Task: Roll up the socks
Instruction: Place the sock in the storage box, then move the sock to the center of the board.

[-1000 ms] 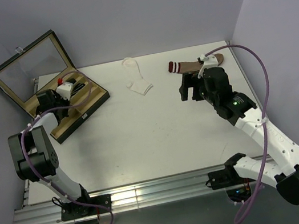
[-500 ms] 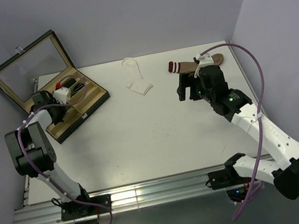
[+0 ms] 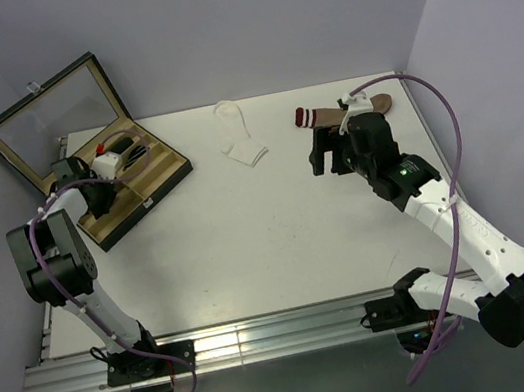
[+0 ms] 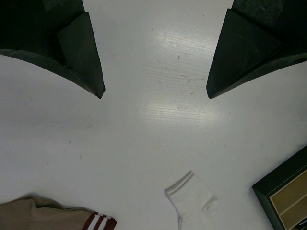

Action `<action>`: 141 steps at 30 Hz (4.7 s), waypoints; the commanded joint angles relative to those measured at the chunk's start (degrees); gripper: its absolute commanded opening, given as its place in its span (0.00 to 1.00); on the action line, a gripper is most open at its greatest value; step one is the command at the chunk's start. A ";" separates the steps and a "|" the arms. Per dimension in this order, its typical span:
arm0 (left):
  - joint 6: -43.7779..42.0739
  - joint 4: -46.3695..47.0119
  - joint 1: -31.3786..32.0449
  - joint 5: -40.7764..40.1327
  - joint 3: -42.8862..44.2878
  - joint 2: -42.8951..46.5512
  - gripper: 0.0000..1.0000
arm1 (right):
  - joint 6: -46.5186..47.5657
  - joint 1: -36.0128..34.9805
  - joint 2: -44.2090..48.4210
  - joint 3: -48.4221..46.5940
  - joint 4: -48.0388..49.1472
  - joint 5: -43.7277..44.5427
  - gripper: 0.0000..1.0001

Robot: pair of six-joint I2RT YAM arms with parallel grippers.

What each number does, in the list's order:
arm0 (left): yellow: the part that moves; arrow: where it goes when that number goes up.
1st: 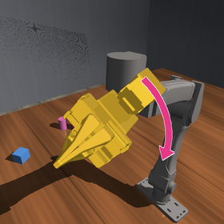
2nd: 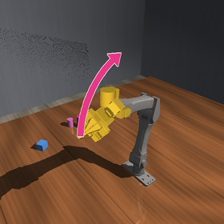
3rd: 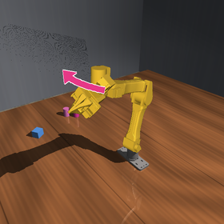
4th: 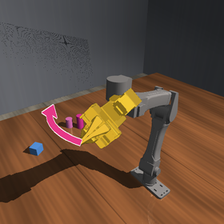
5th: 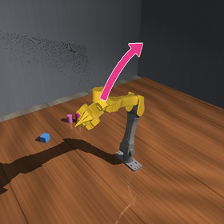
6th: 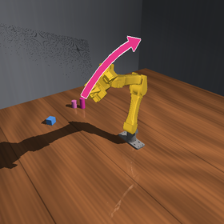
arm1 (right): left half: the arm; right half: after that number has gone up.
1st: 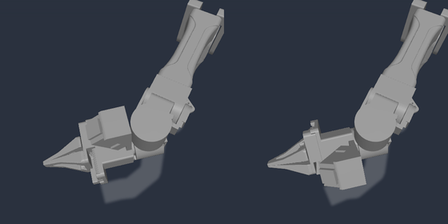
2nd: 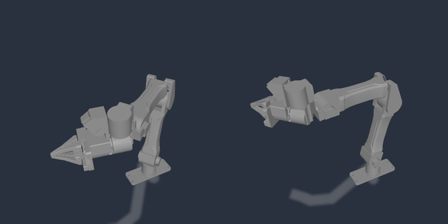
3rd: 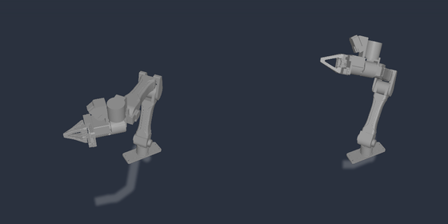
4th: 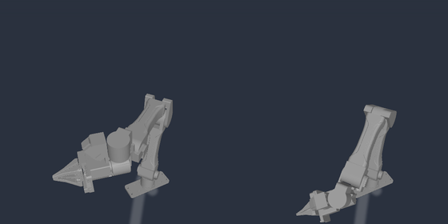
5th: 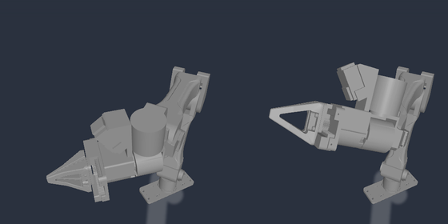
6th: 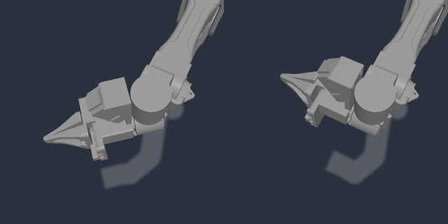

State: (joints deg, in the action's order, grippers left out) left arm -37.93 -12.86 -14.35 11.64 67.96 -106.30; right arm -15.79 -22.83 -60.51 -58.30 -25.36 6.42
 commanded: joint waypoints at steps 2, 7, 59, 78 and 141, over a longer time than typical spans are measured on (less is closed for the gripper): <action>-0.39 -3.31 -0.33 2.34 1.91 -0.84 0.29 | 0.59 0.42 0.04 -1.99 0.84 0.53 0.94; -0.12 -3.92 -0.33 2.60 2.87 -0.31 0.36 | 0.24 0.42 -0.22 -1.81 0.84 0.53 0.94; 8.31 1.26 0.11 4.88 3.85 4.09 0.47 | -2.31 0.42 -3.03 -1.03 3.57 -8.26 0.83; 14.81 6.53 0.55 4.10 -0.29 3.72 0.45 | -3.63 0.33 -3.82 3.90 8.93 -14.50 0.79; 67.64 -6.74 13.91 -12.52 -22.70 56.73 1.00 | -7.69 -21.12 -36.95 -18.23 -3.98 -4.96 0.76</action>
State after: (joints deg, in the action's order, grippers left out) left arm 29.63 -19.84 -0.64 -1.41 43.31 -50.48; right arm -28.49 -45.76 -100.84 -71.05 -27.53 -4.60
